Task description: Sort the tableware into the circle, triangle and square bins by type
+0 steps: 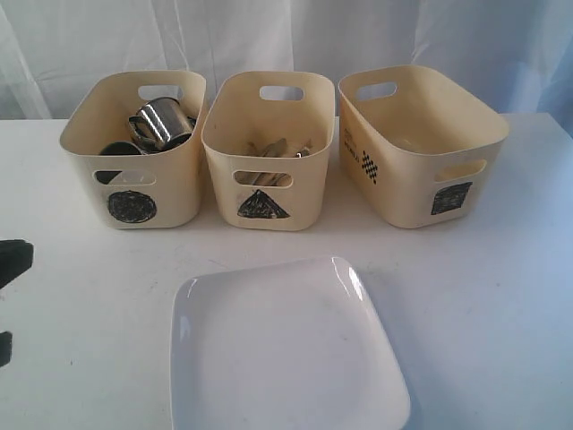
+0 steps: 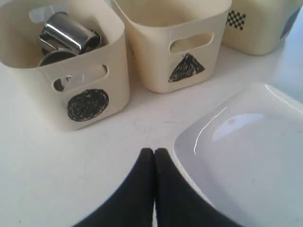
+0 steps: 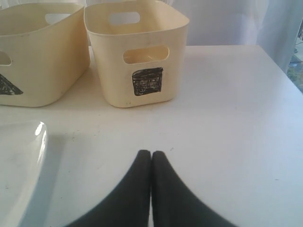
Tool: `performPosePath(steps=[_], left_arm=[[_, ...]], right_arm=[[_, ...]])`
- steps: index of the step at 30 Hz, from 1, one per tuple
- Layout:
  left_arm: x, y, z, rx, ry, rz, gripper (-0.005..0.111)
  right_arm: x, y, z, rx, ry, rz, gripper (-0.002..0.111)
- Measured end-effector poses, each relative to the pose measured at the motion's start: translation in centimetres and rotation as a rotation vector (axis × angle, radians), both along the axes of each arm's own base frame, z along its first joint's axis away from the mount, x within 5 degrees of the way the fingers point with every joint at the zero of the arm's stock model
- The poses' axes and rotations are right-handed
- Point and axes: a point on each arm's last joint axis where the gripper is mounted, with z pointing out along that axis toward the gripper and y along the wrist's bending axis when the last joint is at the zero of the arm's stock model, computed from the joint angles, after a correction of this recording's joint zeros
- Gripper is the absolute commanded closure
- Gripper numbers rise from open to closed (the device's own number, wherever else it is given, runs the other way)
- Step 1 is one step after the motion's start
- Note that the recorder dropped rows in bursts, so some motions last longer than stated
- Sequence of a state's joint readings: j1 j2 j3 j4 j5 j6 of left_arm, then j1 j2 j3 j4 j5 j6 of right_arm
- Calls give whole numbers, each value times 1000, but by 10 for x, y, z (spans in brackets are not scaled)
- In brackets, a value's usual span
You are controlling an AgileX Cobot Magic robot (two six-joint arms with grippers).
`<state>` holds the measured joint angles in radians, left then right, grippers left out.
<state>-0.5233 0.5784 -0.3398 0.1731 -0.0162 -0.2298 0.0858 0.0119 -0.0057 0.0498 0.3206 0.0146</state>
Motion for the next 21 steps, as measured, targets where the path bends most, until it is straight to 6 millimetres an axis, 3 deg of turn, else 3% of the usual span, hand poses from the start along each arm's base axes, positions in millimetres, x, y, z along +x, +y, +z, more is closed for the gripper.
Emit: performPosePath(steps=[8,16,19,21], left_arm=[[-24,16,-3,36,57,23,107],[-27,18,-10,57,116,28,107],[-26,17,-9,44,110,26,107],[-26,17,-9,43,108,26,107]], right_arm=[[3,-1,20,-119,-237,5,108],[1,-2,39,-109,-446,-16,108],[1,-2,42,9,-463,-20,108],[0,-2,42,242,-445,-22,108]])
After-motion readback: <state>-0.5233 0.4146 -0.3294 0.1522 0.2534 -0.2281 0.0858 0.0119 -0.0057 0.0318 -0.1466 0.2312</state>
